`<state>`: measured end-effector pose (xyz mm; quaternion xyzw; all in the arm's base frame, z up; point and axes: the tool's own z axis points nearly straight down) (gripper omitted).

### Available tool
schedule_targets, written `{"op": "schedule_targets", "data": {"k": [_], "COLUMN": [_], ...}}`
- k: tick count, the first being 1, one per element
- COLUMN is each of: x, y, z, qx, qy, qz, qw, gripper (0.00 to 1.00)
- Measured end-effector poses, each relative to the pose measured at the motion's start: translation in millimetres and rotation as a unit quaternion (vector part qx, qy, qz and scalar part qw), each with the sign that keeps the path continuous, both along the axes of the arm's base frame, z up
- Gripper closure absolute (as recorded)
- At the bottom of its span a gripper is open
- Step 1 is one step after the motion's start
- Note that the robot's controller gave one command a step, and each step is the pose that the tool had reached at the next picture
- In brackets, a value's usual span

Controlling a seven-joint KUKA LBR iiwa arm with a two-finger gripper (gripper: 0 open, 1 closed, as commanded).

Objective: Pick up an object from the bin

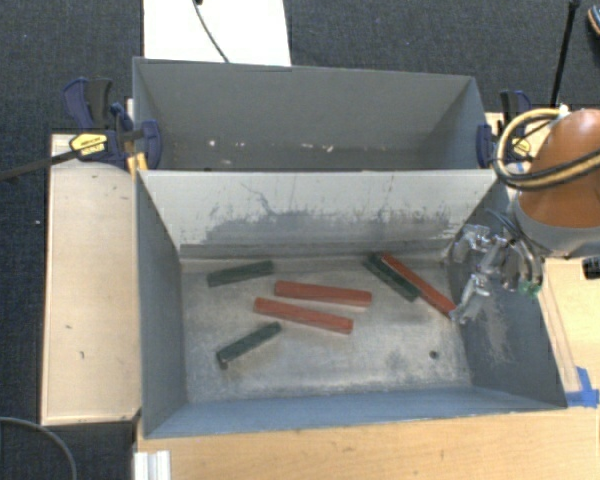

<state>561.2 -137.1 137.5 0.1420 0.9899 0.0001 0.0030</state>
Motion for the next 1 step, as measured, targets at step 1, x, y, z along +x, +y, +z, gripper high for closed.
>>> {"op": "schedule_targets", "data": {"k": [1], "x": [9.9], "y": [12.9], "z": [-1.5], "qx": [0.000], "qy": [0.0005], "qz": [0.002], "qw": [1.0000], "gripper": [0.00]}}
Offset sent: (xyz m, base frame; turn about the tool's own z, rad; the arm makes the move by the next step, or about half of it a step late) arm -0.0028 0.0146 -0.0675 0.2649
